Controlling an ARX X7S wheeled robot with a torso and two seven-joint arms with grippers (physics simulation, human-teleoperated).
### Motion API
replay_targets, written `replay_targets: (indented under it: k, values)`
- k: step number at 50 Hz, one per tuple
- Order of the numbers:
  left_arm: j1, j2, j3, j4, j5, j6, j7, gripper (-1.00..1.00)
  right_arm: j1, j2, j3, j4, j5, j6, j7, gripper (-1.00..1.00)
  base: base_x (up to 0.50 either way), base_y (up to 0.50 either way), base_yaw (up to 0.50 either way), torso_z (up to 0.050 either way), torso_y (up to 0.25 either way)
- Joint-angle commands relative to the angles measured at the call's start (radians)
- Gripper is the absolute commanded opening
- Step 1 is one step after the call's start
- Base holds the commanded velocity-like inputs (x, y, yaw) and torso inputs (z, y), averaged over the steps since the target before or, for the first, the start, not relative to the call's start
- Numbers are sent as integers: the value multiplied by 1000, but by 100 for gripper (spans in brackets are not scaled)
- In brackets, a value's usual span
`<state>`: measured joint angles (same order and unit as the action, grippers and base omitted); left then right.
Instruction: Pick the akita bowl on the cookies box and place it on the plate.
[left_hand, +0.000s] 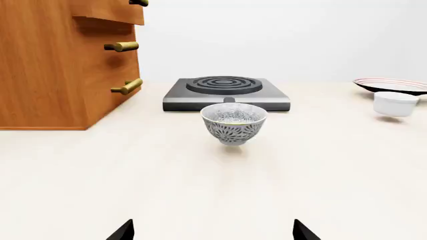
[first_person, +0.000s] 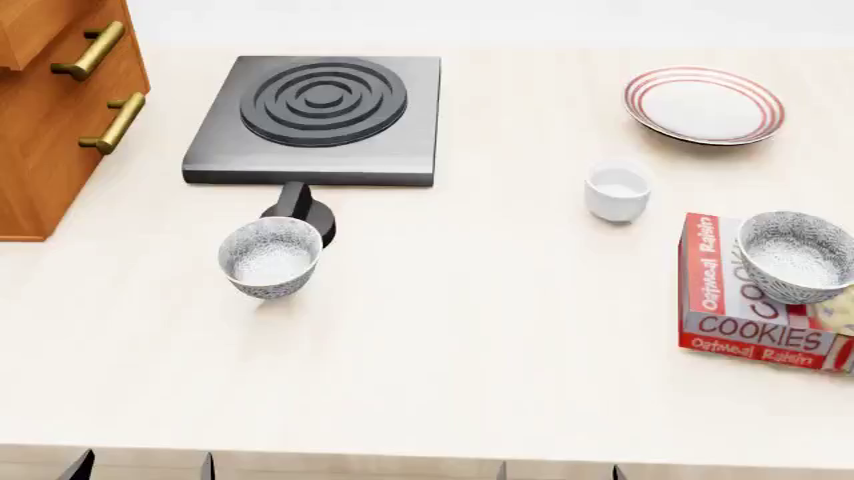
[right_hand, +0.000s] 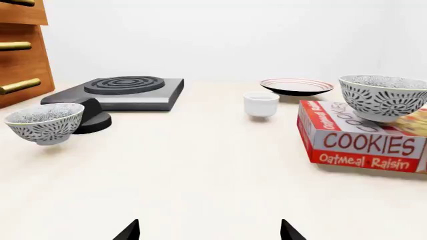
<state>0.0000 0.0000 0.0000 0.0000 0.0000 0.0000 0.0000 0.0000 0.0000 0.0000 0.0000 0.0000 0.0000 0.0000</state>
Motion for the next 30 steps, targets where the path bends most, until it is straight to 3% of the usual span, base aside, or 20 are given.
replay_targets:
  k: [1,24,27,30]
  values:
    - [14,-17,23,15,-16,20,-10,100,-6,16,-21,-7,14,-13,19,100,0,0,0,0,0]
    - [-20,-65,59,27,-61,6,-94,100,-1,56,-43,-16,92,-64,115,100,0,0,0,0,0]
    - [-30,-78,53,131,-96,-47,-85,100,-8,73,-52,-67,87,-89,112,100,354,0,0,0,0]
    - [-47,-96,48,248,-126,-134,-83,100,4,87,-48,-164,94,0,127,100,500,0,0,0,0]
